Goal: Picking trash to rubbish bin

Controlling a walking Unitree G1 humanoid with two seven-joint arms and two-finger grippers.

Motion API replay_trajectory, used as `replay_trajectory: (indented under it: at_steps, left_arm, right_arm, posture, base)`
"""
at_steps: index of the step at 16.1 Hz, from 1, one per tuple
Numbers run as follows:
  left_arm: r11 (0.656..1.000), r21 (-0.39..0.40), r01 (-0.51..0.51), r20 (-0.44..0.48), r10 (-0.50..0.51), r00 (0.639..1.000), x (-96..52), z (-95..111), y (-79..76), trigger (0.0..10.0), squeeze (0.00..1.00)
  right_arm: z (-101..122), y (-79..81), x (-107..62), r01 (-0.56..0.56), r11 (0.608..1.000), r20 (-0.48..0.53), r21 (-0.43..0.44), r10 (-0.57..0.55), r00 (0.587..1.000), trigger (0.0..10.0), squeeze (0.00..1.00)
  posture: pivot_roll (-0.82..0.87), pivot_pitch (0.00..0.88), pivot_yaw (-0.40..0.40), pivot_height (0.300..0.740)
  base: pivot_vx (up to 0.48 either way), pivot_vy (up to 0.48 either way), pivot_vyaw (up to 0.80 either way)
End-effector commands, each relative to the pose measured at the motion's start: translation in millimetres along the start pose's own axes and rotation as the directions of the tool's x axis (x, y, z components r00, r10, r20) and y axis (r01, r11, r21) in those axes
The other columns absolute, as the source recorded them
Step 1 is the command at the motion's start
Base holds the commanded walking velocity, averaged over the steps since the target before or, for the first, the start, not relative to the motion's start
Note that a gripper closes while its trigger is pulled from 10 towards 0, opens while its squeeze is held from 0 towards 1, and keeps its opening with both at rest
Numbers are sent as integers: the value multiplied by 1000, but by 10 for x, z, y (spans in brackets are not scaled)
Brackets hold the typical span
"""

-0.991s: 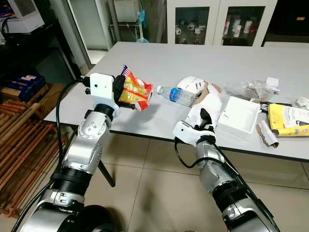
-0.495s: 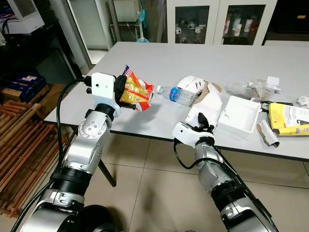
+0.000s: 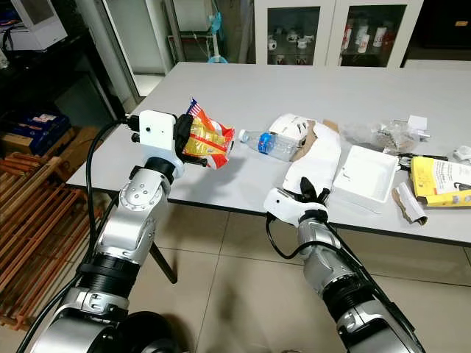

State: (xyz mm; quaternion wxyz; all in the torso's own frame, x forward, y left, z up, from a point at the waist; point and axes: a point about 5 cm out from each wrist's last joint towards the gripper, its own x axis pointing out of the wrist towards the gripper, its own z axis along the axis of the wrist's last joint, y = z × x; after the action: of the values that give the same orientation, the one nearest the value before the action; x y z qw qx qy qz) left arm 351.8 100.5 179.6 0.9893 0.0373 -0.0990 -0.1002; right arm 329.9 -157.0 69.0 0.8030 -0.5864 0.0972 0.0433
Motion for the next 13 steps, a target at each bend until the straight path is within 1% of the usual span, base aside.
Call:
replay_trajectory:
  at_steps: [1,8,9,10,11,12,13]
  left_arm:
    - [1000,22,-4,22,3,1000,25,82,24,10000,0]
    - [1000,25,3,18,-4,1000,14,70,15,10000,0]
    - [1000,23,6,18,-6,1000,13,71,9,10000,0]
    - [1000,21,7,20,-7,1000,14,72,7,10000,0]
    - [1000,19,6,20,-7,1000,15,72,7,10000,0]
    - [1000,16,6,21,-6,1000,11,67,4,10000,0]
    - [1000,11,9,21,-9,1000,4,55,0,10000,0]
  right_arm:
    - [44,-17,17,3,1000,11,17,-3,1000,0,0]
    - [50,-33,9,23,999,15,26,-23,1000,0,0]
    - [55,-90,17,62,997,15,39,-63,998,0,0]
    - [71,-192,28,130,989,22,72,-132,991,6784,0]
    - [82,-309,33,203,969,13,139,-207,978,10000,0]
    - [97,-472,24,300,923,7,242,-311,950,10000,0]
    - [114,-628,1,381,864,10,329,-407,913,10000,0]
  posture:
    - [8,4,116,740]
    - [8,7,123,740]
    - [12,7,122,740]
    - [12,6,122,740]
    - [12,6,122,740]
    - [12,5,122,740]
    - [10,5,123,740]
  base:
    - [0,0,0]
    - [0,0,0]
    - [0,0,0]
    - [0,0,0]
    - [0,0,0]
    - [0,0,0]
    - [0,0,0]
